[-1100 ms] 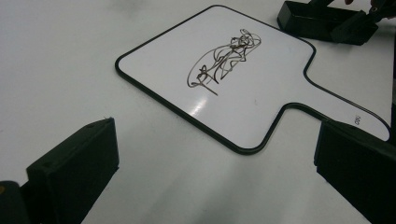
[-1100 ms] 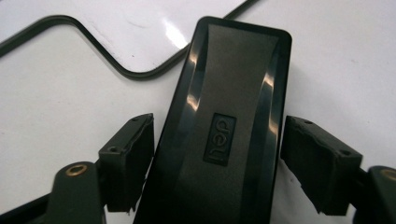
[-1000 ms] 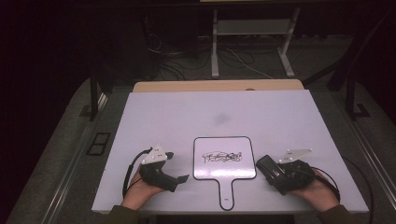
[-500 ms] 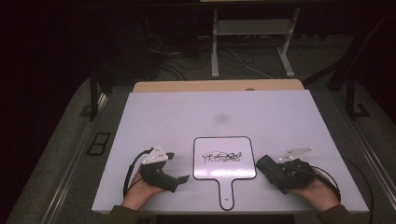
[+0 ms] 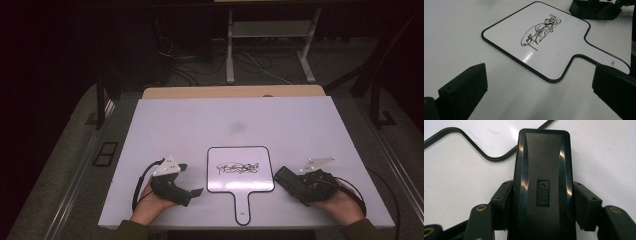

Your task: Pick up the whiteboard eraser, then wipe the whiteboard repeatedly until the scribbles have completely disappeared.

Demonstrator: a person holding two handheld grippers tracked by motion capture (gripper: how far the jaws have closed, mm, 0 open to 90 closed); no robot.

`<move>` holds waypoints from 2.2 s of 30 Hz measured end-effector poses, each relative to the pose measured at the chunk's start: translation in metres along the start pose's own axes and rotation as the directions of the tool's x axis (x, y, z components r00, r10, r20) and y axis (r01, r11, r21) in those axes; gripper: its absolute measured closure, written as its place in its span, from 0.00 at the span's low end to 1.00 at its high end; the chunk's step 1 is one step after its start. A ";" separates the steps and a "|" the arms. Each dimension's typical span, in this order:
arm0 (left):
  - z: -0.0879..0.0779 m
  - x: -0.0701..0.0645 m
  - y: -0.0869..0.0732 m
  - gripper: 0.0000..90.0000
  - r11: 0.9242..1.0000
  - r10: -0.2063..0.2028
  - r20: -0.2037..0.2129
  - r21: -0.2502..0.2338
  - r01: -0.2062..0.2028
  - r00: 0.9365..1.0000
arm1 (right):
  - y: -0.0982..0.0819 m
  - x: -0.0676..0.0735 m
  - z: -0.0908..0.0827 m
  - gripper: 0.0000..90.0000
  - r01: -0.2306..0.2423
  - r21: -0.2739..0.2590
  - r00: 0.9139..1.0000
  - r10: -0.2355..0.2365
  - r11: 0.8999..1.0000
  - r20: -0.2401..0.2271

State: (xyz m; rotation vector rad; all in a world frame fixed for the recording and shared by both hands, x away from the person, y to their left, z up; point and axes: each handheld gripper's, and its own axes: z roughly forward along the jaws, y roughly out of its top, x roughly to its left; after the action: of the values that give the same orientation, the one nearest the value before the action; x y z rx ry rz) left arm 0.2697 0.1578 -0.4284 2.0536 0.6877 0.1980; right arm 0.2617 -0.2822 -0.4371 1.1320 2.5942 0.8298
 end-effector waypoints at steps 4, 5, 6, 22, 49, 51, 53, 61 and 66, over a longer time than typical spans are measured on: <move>0.000 0.000 0.000 0.00 1.000 0.001 0.001 0.001 -0.001 1.000 | 0.001 0.000 0.000 0.42 0.007 0.003 1.000 -0.007 1.000 -0.002; 0.000 0.000 0.000 0.00 1.000 0.001 0.001 0.001 -0.001 1.000 | 0.001 0.000 0.000 0.42 0.016 0.004 1.000 -0.016 1.000 0.002; 0.000 0.000 0.000 0.00 1.000 0.001 0.001 0.001 -0.001 1.000 | 0.001 0.000 0.000 0.42 0.024 0.007 1.000 -0.024 1.000 0.004; 0.000 0.000 0.000 0.00 1.000 0.001 0.002 0.002 -0.001 1.000 | 0.007 -0.006 -0.001 0.43 0.068 0.045 0.997 -0.067 0.997 -0.025; 0.003 -0.002 -0.001 0.00 1.000 0.009 0.011 0.014 -0.010 1.000 | 0.023 -0.021 -0.013 0.43 0.050 -0.029 0.997 -0.051 0.998 -0.060; 0.004 -0.002 -0.001 0.00 1.000 0.004 0.013 0.011 -0.004 1.000 | 0.026 -0.023 -0.014 0.43 0.048 -0.040 0.996 -0.051 0.998 -0.069; 0.005 -0.002 -0.001 0.00 1.000 0.003 0.015 0.010 -0.003 1.000 | 0.030 -0.023 -0.015 0.43 0.048 -0.049 0.996 -0.052 0.998 -0.076; 0.004 -0.002 -0.001 0.00 1.000 0.000 0.013 0.003 0.000 1.000 | 0.049 -0.023 -0.011 0.43 0.070 -0.067 0.992 -0.076 0.995 -0.102; 0.005 -0.002 0.000 0.00 1.000 0.002 0.015 0.001 -0.002 1.000 | 0.067 -0.018 -0.004 0.43 0.106 -0.072 0.987 -0.113 0.992 -0.111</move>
State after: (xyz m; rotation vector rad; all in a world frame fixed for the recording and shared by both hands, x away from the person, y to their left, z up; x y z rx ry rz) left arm 0.2696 0.1531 -0.4308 2.0546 0.6765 0.1830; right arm 0.3139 -0.2600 -0.3972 0.9404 2.6717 0.9748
